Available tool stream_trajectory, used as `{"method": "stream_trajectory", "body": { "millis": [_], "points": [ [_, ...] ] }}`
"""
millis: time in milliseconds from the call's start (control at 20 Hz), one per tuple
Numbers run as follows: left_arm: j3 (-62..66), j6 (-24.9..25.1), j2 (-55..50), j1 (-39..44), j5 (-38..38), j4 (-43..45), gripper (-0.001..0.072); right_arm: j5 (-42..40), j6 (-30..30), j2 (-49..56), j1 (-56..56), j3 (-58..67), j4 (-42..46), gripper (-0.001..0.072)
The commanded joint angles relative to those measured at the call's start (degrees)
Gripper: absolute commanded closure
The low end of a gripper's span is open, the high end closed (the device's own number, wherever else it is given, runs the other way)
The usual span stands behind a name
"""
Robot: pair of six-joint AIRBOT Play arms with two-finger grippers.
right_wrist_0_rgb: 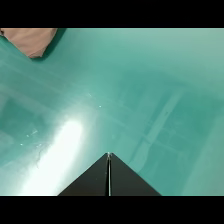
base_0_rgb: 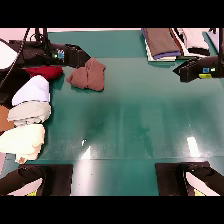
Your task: Fold the shirts.
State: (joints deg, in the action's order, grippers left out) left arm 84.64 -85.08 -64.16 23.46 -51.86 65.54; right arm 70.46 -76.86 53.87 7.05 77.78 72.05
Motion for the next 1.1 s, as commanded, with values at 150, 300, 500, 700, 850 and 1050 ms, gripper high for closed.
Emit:
{"method": "stream_trajectory", "body": {
  "millis": [150,300,500,700,850,1050],
  "points": [
    [-0.1,2.4,-0.3,-0.1,5.3,3.4,0.0678,-0.1,0.0,0.0,0.0,0.0,0.0,0.0693],
    [-0.1,-5.1,-4.2,-1.8,8.6,16.3,0.0139,-2.1,0.0,0.0,0.0,0.0,-0.2,0.0693],
    [-0.1,-11.2,-15.4,-10.1,8.5,19.1,0.0138,-4.5,0.0,0.0,0.0,0.0,-0.5,0.0694],
    [-0.1,-12.5,-27.5,-15.8,10.1,16.9,0.0138,-4.5,0.0,0.0,0.0,0.0,-0.5,0.0693],
    [-0.1,-12.5,-33.3,-16.0,14.8,15.5,0.0138,-4.5,0.0,0.0,0.0,0.0,-0.5,0.0693],
    [1.0,-12.4,-34.3,-16.0,16.7,10.3,0.0142,-4.5,0.0,0.0,0.0,0.0,-0.5,0.0693]
  ]
}}
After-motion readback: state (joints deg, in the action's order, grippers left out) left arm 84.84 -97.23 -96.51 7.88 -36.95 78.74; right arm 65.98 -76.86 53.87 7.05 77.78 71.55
